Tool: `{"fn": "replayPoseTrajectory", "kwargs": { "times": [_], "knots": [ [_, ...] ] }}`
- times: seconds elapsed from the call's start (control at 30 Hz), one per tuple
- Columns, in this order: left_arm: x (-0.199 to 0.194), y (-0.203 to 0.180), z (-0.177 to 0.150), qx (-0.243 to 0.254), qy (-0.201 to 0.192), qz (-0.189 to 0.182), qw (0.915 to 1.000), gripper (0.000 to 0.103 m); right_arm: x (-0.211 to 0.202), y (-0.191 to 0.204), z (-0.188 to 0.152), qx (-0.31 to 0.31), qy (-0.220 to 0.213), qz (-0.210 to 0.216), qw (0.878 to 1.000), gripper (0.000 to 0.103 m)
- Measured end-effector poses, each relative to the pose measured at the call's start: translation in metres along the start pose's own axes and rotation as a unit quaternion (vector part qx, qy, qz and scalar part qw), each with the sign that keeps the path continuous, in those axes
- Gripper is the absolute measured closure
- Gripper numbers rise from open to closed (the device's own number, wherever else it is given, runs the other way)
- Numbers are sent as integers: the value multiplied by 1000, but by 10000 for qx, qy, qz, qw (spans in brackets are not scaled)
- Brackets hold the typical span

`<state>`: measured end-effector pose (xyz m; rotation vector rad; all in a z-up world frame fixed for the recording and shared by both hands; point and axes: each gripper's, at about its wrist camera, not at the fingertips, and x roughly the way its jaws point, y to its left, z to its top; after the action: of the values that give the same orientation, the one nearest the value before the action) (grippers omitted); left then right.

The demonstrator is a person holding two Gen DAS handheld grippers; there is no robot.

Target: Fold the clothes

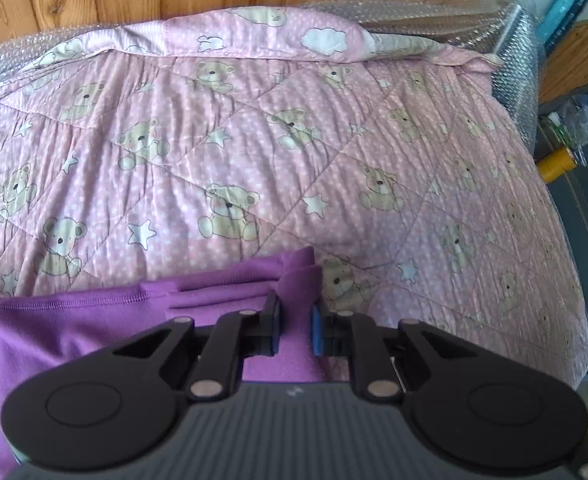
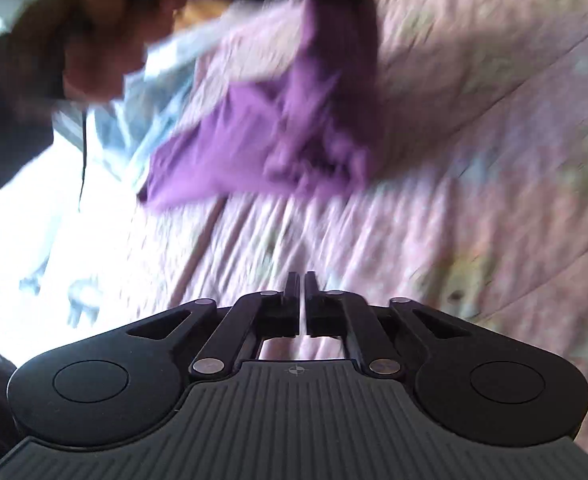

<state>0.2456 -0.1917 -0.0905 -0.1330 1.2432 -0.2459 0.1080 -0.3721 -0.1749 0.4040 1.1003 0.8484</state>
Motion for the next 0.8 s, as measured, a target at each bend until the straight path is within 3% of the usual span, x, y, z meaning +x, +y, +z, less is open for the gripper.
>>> {"fn": "replayPoseTrajectory", "kwargs": {
  "times": [0.1,0.2,0.3,0.4,0.47,0.53,0.57,0.6,0.63,0.7,0.8],
  "knots": [
    [-10,4,-9,67,-13,-95,9999,89,-34,-14,35,345,-940,-35,9950,92],
    [-23,14,-14,-44,-202,-333,9992,89,-21,-24,75,406,-1354,-22,9900,92],
    [-30,24,-13,-321,-436,-464,9975,89,41,-28,95,290,-811,92,9962,92],
    [-33,33,-11,-450,-498,-396,9970,89,86,-11,58,-51,356,445,9984,91],
    [-37,39,-12,-500,-494,-458,9965,89,94,6,20,-386,827,428,9949,91],
    [-39,43,-14,-512,-498,-495,9962,89,88,11,1,-254,757,249,9965,91],
    [-41,44,-15,-519,-501,-515,9961,89,79,13,0,-176,488,59,9986,87],
    [-42,46,-17,-540,-514,-542,9957,89,68,15,2,-129,178,-145,9997,74],
    [-44,48,-19,-562,-527,-571,9954,89,59,18,6,-168,-149,-327,9992,68],
    [-49,52,-21,-632,-573,-644,9943,89,49,31,17,-653,-658,-751,9929,55],
    [-60,59,-21,-648,-629,-760,9930,89,65,56,28,-2095,-542,-1214,9687,57]
  ]
}}
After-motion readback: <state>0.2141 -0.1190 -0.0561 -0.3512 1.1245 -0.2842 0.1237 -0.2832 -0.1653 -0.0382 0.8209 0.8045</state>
